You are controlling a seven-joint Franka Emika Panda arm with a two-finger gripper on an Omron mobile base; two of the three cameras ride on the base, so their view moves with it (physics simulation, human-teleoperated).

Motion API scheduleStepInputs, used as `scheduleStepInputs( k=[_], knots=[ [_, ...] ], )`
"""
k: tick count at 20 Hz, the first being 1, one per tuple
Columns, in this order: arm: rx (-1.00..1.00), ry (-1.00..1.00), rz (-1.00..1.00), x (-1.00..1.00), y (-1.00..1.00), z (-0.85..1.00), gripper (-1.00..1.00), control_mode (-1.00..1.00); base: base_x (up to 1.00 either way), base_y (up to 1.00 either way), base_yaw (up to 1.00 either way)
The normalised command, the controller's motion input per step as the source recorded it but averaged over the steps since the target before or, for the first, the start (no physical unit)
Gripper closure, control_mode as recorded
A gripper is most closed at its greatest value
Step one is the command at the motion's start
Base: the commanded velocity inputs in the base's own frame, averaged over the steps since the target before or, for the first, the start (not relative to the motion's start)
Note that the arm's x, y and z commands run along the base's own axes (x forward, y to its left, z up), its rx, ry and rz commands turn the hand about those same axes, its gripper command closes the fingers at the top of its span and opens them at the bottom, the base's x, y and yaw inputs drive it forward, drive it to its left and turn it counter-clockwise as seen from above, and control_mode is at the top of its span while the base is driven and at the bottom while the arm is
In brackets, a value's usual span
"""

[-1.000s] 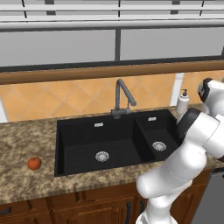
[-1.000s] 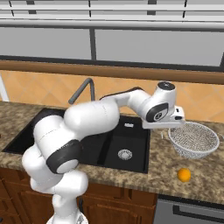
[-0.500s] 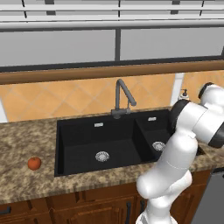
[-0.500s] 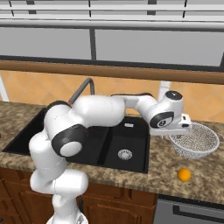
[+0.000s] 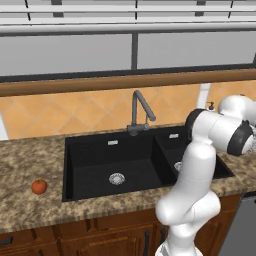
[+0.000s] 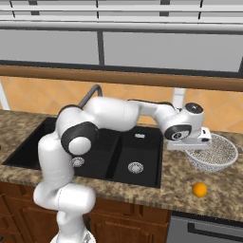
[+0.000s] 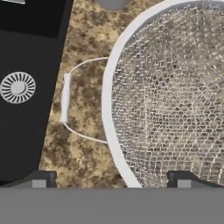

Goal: Put the colander in the sink, put the orange, orange in the colander, and turn on the sink faucet and pour water over the colander.

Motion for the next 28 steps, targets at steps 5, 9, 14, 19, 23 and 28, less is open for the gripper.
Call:
scheduleStepInputs(
  k=[5, 9, 14, 19, 23, 28],
  knots=[
    [0.00, 0.00, 0.00, 0.14, -0.13, 0.00, -1.00, -1.00, 0.00, 0.00, 0.00],
    [0.00, 0.00, 0.00, 0.06, -0.17, -0.04, -1.00, -1.00, 0.00, 0.00, 0.00],
    [0.00, 0.01, 0.00, 0.00, -0.02, -0.15, -1.00, -1.00, 0.00, 0.00, 0.00],
    [0.00, 0.02, 0.00, 0.00, 0.00, -0.19, -1.00, -1.00, 0.00, 0.00, 0.00],
    [0.00, 0.01, 0.00, 0.00, 0.00, -0.22, -1.00, -1.00, 0.00, 0.00, 0.00],
    [0.00, 0.00, 0.00, 0.00, 0.00, -0.18, -1.00, -1.00, 0.00, 0.00, 0.00]
  ],
)
